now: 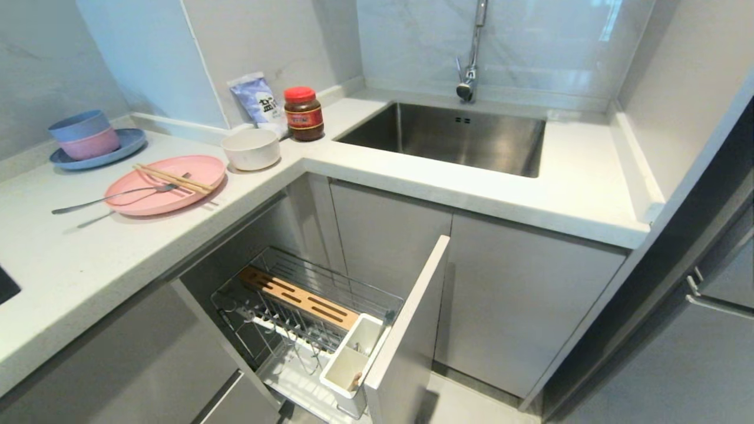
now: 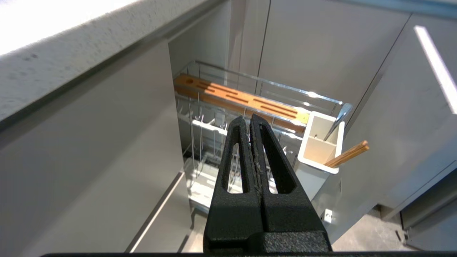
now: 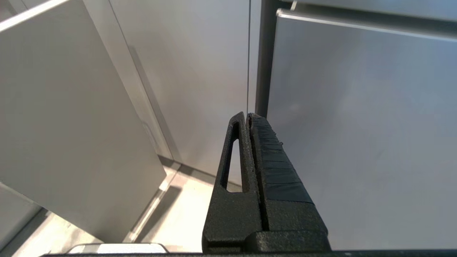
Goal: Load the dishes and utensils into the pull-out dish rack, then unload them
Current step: Pick up the chopsticks and place it in the cupboard
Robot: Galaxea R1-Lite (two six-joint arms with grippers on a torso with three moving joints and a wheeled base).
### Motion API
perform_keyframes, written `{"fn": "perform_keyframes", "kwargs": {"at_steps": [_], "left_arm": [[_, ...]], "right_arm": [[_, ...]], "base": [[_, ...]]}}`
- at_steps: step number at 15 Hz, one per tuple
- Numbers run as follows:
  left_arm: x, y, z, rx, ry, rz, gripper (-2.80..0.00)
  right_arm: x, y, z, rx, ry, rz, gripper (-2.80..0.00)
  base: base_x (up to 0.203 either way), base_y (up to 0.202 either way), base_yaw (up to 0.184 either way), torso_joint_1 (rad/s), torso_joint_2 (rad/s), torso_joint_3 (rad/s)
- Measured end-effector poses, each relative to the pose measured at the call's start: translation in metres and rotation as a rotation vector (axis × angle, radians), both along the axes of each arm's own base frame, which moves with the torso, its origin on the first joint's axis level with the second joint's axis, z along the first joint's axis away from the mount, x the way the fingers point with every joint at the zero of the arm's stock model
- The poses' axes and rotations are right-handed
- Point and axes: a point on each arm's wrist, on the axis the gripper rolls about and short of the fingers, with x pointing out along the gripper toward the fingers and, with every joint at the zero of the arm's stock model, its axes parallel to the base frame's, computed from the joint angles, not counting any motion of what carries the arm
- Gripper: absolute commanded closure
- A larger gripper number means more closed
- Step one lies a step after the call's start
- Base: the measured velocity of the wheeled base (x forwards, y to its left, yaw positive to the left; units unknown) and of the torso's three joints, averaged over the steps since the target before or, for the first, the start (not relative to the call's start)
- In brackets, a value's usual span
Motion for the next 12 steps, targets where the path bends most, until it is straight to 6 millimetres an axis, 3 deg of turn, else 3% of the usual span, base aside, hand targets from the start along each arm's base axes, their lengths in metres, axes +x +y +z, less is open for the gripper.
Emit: {"fn": "perform_keyframes", "kwargs": {"at_steps": [12], "left_arm": [[0.0,0.0001,0.0004,-0.012,-0.003,0.003,0.0]], "right_arm": [[0.0,0.0,0.0,0.0,0.0,0.0,0.0]], "base": [[0.0,0.0,0.0,0.004,0.0,-0.171]]}}
